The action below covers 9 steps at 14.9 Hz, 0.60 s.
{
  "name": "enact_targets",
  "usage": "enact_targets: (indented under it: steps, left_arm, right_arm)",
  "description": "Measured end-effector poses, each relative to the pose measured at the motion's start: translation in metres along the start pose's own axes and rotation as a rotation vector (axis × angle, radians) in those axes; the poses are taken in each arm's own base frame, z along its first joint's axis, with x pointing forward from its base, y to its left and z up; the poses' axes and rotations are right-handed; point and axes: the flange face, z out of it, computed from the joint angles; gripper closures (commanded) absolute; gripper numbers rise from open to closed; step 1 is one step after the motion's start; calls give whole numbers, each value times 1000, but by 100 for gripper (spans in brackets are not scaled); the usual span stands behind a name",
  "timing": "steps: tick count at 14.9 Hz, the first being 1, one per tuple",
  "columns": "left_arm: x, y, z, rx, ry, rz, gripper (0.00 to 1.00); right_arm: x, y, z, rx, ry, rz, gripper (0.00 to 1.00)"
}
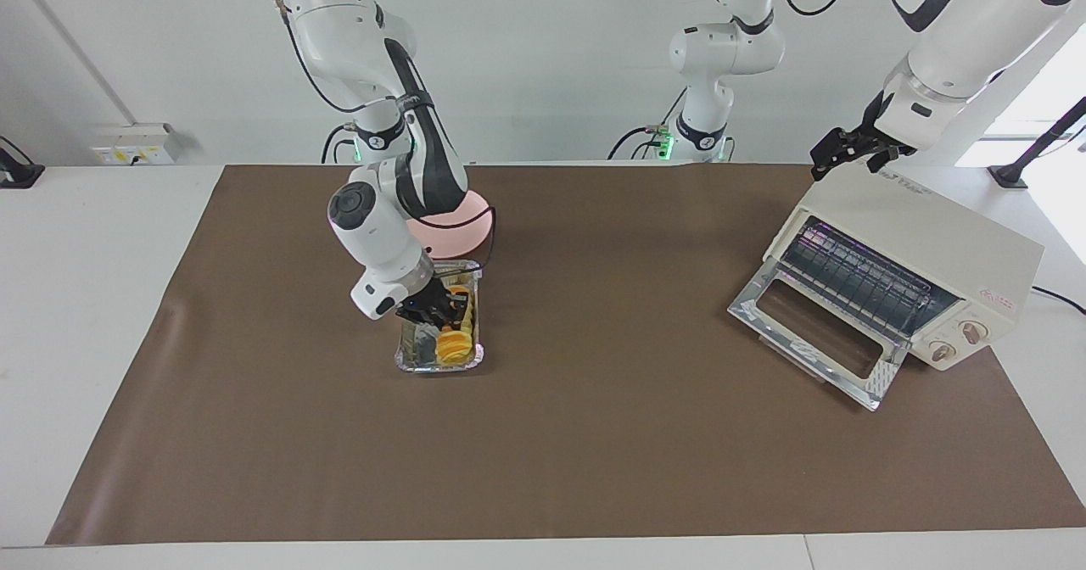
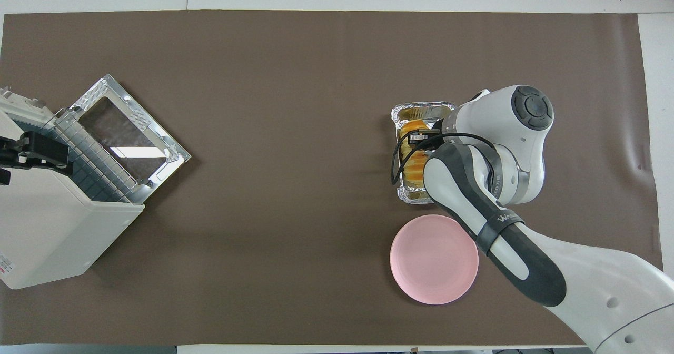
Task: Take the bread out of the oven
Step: 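Lift the bread rolls with the right gripper onto the pink plate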
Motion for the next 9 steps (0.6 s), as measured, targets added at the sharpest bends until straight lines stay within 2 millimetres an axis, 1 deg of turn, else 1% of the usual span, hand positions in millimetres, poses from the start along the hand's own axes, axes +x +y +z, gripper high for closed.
enact_targets:
  steps: [1, 2, 4, 6, 7, 8, 9]
  left_arm:
    - [0, 0, 0, 0, 0, 0, 0]
    - [0, 0, 0, 0, 0, 0, 0]
    - [0, 0, 0, 0, 0, 0, 0]
    - [0, 0, 0, 0, 0, 0, 0]
    - [0, 0, 0, 0, 0, 0, 0]
    - [0, 0, 0, 0, 0, 0, 0]
    - [0, 0, 0, 0, 0, 0, 0]
  right_arm:
    - [2, -4, -15, 5, -19, 0, 100]
    - [3, -8, -35, 11, -31, 10, 100]
    - [-6, -15, -76, 20, -56, 24, 100]
    - [-28, -22, -110, 16, -119, 40, 100]
    - [-44, -24, -122, 9, -156, 55, 100]
    - [-61, -25, -128, 0, -186, 68, 100]
    - [-81, -23, -126, -10, -210, 76, 100]
